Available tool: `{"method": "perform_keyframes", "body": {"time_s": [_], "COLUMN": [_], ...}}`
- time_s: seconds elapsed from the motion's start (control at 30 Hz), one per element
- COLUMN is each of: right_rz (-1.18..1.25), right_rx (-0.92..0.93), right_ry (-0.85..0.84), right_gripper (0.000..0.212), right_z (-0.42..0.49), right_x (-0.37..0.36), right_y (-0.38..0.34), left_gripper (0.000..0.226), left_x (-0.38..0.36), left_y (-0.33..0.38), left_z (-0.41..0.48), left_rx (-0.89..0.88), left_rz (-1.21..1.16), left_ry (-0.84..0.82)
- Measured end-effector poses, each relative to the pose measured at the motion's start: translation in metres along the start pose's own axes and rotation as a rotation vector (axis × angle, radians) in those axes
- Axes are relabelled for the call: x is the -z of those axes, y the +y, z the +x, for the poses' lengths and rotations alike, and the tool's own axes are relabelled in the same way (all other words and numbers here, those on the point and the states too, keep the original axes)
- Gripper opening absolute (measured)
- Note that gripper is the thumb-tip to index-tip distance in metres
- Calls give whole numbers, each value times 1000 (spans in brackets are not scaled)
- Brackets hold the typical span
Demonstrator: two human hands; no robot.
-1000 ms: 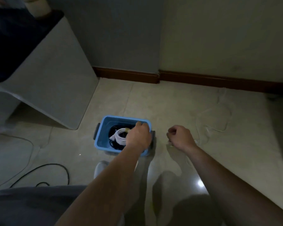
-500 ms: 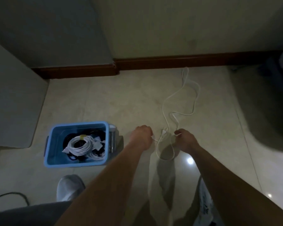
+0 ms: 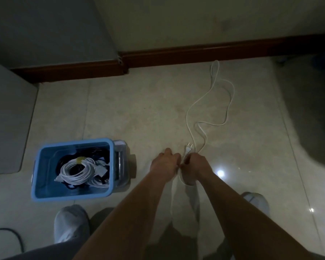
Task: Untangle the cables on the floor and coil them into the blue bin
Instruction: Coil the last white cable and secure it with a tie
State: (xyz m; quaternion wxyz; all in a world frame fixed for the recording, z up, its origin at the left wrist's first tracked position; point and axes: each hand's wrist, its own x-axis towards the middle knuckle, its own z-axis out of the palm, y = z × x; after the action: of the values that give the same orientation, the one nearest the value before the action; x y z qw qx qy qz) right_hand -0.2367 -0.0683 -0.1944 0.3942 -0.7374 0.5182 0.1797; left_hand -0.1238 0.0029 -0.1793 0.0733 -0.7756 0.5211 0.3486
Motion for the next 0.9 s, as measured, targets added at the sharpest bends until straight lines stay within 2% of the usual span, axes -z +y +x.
{"method": "perform_keyframes", "body": {"time_s": [0.13,0.23,0.33,0.4,0.43,0.5,0.57,0.63,0.7,0.8,0.9], "right_rz": [-50,15,140,247,273,262,261,279,282,235,253], "right_rx": [20,48,113,181,220,281,305,301,287,304,426], "right_ry": [15,8,68,74,83,112,166,243,340,421,428], "right_gripper": [25,26,29,19,16,18,23,28,23,28,28], "right_z": [-7,-18,-34,-46,-51,-64,-81,-94,-112,-141,-169], "right_x": [-5,10,32,48,57,77,96,112,130,155,181], "right_y": [-5,-16,-31,-41,-46,-58,-70,-80,-91,-109,-126], "left_gripper": [24,41,65,79,78,60,44,41,39,38,35], "left_x": [1,10,30,48,59,83,106,126,149,182,214], "left_y": [-1,5,13,15,16,22,31,41,48,55,58], "left_z": [-4,-9,-17,-25,-29,-40,-57,-73,-93,-122,-155], "left_rx": [13,79,116,46,3,-66,-83,-76,-87,-99,-131], "left_rz": [-145,-188,-141,-34,2,17,-124,-326,-433,-441,-401], "left_ry": [-30,-26,158,277,302,316,314,305,335,373,441]}}
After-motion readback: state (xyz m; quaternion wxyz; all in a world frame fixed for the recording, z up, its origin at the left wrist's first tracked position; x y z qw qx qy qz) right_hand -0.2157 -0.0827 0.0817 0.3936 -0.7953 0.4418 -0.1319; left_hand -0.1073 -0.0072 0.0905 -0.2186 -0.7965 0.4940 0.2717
